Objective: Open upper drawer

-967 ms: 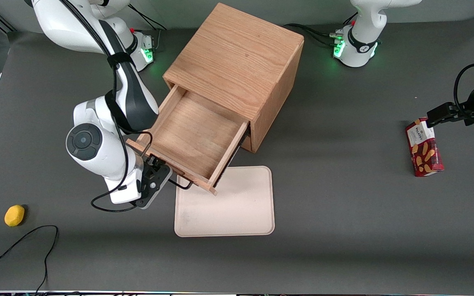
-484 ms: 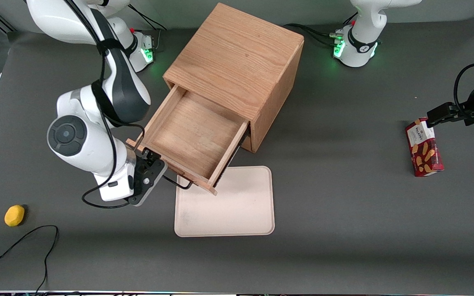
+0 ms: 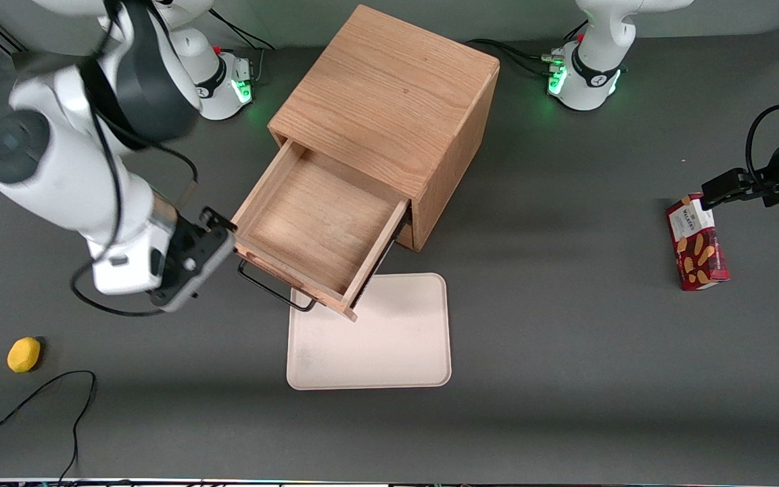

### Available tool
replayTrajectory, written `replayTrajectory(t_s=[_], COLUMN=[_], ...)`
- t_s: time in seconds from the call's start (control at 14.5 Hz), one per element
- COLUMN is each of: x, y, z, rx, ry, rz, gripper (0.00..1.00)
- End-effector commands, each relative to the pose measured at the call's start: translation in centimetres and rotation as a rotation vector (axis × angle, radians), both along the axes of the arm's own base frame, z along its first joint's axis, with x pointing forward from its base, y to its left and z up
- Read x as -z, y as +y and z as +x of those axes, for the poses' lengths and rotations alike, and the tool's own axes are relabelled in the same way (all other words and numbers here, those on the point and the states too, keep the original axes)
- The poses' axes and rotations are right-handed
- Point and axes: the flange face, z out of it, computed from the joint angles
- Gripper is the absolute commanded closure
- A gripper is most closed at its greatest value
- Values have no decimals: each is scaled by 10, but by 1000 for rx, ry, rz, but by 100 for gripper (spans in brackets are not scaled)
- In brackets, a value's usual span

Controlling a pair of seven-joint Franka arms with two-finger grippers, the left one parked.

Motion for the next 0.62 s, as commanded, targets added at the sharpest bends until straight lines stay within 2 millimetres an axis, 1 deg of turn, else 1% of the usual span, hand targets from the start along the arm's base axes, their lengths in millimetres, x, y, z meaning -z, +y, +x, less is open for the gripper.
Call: replayTrajectory(t_s=[0.0, 0.14, 0.28, 0.41, 0.55], x=[-39, -58, -78, -91, -106], y=[-11, -15, -24, -41, -65], z=[-22, -36, -51, -64, -74], rx=[81, 138, 198, 256, 339], ry=[-17, -25, -39, -49, -72], rz=[18, 24, 46, 53, 45], gripper=[0, 0, 0, 0, 0])
